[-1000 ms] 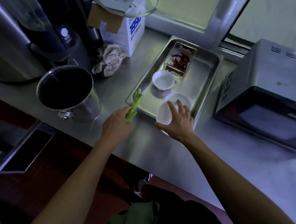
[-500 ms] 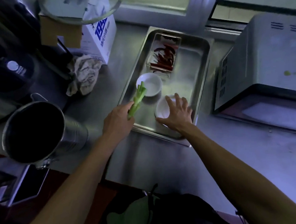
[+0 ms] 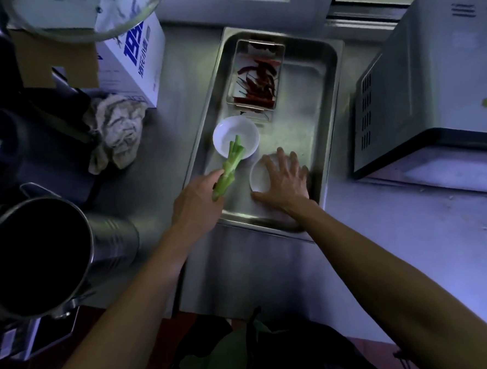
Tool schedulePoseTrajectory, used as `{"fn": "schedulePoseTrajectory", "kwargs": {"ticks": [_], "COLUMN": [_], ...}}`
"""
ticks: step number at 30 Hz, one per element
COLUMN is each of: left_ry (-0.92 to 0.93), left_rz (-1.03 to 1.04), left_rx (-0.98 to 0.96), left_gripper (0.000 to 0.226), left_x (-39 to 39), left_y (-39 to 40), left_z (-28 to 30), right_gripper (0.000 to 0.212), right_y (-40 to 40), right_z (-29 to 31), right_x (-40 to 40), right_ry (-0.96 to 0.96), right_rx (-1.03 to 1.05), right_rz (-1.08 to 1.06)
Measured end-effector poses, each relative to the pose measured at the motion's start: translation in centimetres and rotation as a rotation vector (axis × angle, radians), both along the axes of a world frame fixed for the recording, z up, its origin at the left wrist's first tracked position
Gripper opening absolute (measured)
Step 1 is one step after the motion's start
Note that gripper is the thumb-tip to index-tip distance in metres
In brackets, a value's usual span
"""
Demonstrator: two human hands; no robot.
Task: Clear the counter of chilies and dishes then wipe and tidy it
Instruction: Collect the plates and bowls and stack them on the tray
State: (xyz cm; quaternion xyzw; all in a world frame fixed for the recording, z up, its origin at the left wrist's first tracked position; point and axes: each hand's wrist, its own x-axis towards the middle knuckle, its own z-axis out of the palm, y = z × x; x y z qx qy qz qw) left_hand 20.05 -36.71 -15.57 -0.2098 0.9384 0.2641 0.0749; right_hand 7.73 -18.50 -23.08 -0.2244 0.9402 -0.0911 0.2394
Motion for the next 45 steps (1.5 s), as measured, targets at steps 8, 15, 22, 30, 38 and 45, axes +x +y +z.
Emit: {"fn": "schedulePoseTrajectory", "kwargs": {"ticks": [8,15,22,30,38,45], "left_ry": [0.053,0.063,0.026,0.004,0.01,-0.002], "left_rz": [-0.137,-0.229,-0.304,-0.339,-0.361,-0.351], "left_rx": [0.002,0.021,0.052,0.005,-0.026,-0.024], "left_gripper": [0.054,0.03,0.025,0.025,0.027,0.028], "left_x": [-1.7,-4.7,-7.5,-9.9,-10.1,-8.1], "left_y": [0.0,2.9,5.3,6.2,6.6,6.6], "left_z": [-0.6,-1.5,-3.3,-5.1,-5.9,-4.0], "right_gripper": [0.09,0.068,0.062,0.061,0.06,0.052], "right_y": [1.6,3.6,4.6,5.2,5.4,5.7], "right_z": [2.0,5.0,4.4,2.8,2.5,3.4], "right_x": [1.4,3.7,3.2,1.1,0.0,0.3], "right_ry": [0.099,0.215,0.194,0.17,0.138,0.153], "right_rx": [-0.11,-0.243,-0.241,-0.192,-0.158,-0.159], "right_rz": [-0.094,-0.049,-0.022,0.028,0.077,0.114]}}
